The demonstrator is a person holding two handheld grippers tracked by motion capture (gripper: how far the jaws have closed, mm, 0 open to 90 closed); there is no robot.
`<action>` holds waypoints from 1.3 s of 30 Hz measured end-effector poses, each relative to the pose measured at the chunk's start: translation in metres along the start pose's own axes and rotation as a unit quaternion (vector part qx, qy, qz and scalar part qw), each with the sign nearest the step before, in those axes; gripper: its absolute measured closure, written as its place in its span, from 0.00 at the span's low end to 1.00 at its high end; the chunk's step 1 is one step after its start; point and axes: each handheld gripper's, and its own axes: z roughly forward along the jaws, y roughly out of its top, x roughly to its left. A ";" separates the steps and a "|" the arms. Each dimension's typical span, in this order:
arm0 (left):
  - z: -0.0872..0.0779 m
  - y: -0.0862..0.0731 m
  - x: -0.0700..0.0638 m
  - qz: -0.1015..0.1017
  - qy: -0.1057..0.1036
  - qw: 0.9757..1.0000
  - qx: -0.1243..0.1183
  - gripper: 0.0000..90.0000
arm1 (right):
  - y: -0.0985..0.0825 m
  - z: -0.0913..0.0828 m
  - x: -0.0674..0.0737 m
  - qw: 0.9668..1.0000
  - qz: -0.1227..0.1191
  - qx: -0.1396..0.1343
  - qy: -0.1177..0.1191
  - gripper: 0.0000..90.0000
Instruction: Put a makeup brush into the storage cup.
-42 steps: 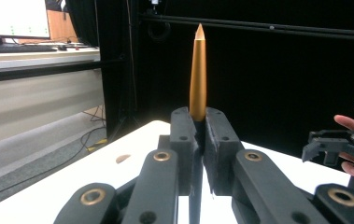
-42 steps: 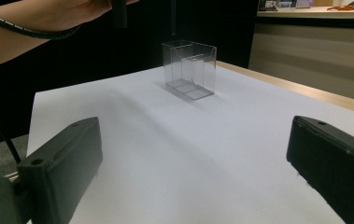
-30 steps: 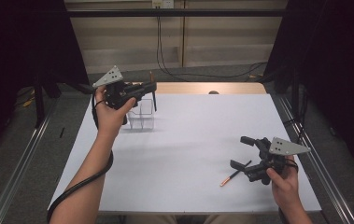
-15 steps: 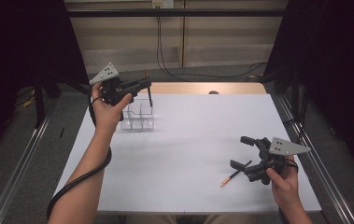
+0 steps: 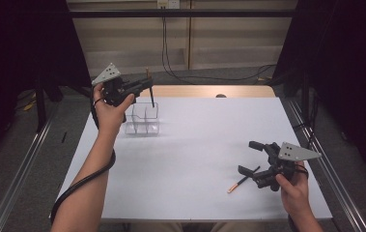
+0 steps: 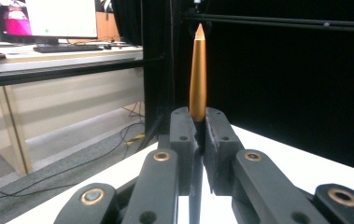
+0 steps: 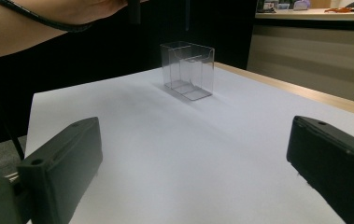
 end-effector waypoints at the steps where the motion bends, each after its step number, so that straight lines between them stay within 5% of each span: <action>1: 0.000 -0.001 0.001 -0.001 0.001 1.000 0.000 0.92 | 0.000 0.000 0.000 1.000 0.000 -0.001 0.001 0.03; 39: 0.013 -0.053 0.009 -0.005 0.040 0.999 0.022 0.92 | 0.001 0.001 0.001 1.000 -0.005 0.003 0.003 0.03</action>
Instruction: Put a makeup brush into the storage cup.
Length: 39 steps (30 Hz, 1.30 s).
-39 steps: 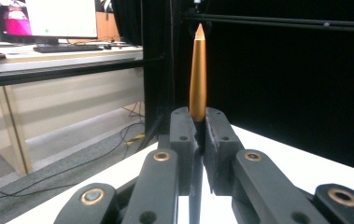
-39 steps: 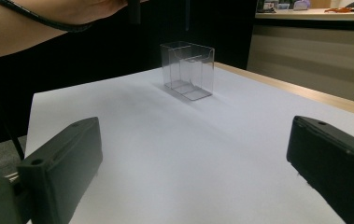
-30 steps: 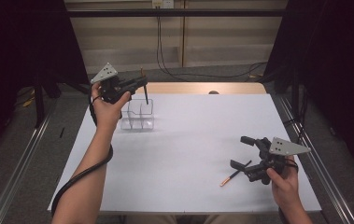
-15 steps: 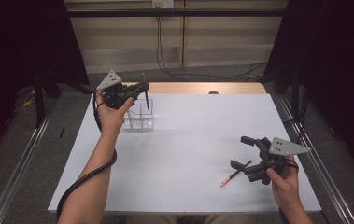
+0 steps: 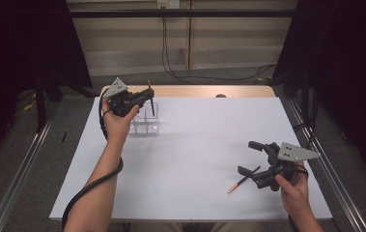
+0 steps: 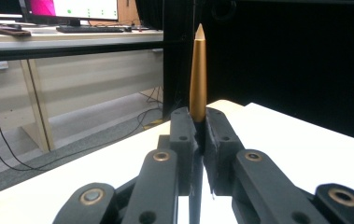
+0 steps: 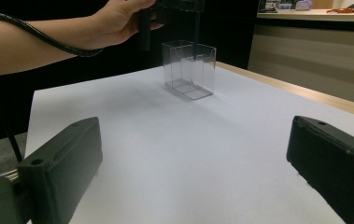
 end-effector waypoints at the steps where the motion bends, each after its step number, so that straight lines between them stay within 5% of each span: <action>1: 0.000 -0.001 0.000 -0.006 0.001 1.000 0.000 0.92 | 0.000 0.000 0.000 1.000 0.000 0.000 -0.001 0.03; 39: 0.002 -0.025 -0.002 -0.008 -0.003 1.000 0.015 0.91 | 0.001 0.000 0.001 1.000 -0.003 0.001 -0.001 0.03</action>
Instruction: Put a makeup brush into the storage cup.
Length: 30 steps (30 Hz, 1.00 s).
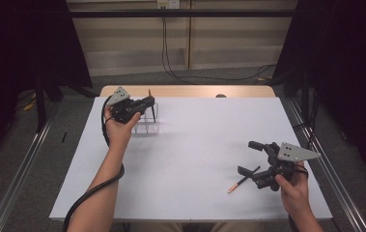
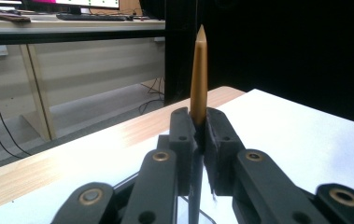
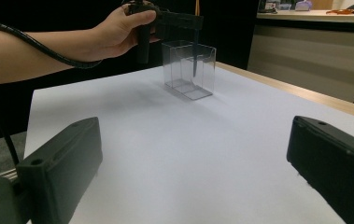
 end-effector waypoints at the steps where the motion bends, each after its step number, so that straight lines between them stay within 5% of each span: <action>1: 0.000 0.000 0.000 0.001 0.001 1.000 0.004 0.90 | 0.000 0.000 0.000 1.000 0.000 -0.001 0.001 0.03; 4: 0.000 -0.003 0.001 -0.007 -0.005 1.000 0.011 0.83 | 0.000 0.000 0.000 1.000 0.000 0.000 0.001 0.03; 6: 0.000 -0.005 0.001 -0.015 -0.004 1.000 0.004 0.63 | 0.000 0.000 0.000 1.000 -0.001 -0.001 0.001 0.03; 14: -0.008 -0.004 -0.002 -0.024 -0.001 1.000 -0.004 0.25 | 0.000 0.000 0.000 1.000 0.000 0.000 0.001 0.03; 30: -0.025 -0.002 -0.012 -0.017 -0.007 1.000 0.008 0.10 | -0.001 0.003 0.001 1.000 -0.001 0.007 0.004 0.03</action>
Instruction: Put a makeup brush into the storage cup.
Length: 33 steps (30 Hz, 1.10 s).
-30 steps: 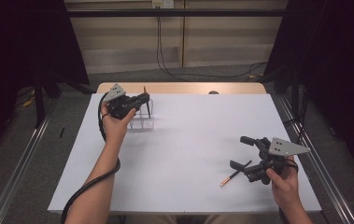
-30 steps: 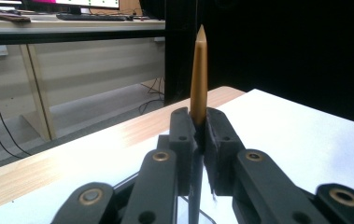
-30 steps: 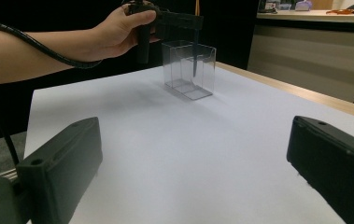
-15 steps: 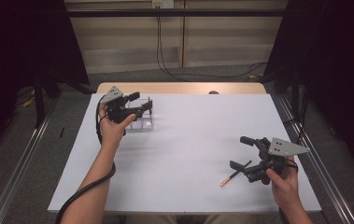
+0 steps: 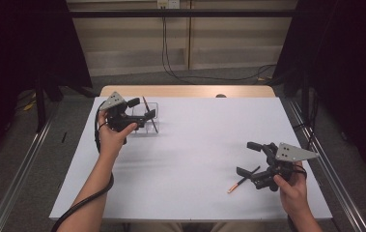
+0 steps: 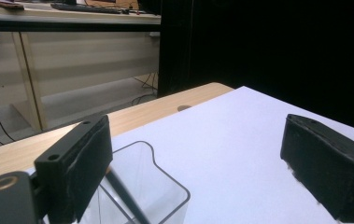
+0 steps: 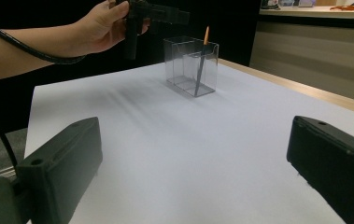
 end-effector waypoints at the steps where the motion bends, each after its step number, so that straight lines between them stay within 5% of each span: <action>1: -0.001 -0.001 -0.001 -0.003 -0.001 1.000 -0.003 0.10 | 0.000 0.000 0.000 1.000 0.000 0.000 -0.001 0.03; 33: -0.048 -0.011 -0.036 -0.002 -0.040 0.999 -0.023 0.05 | -0.001 0.001 0.000 1.000 -0.002 0.009 -0.002 0.03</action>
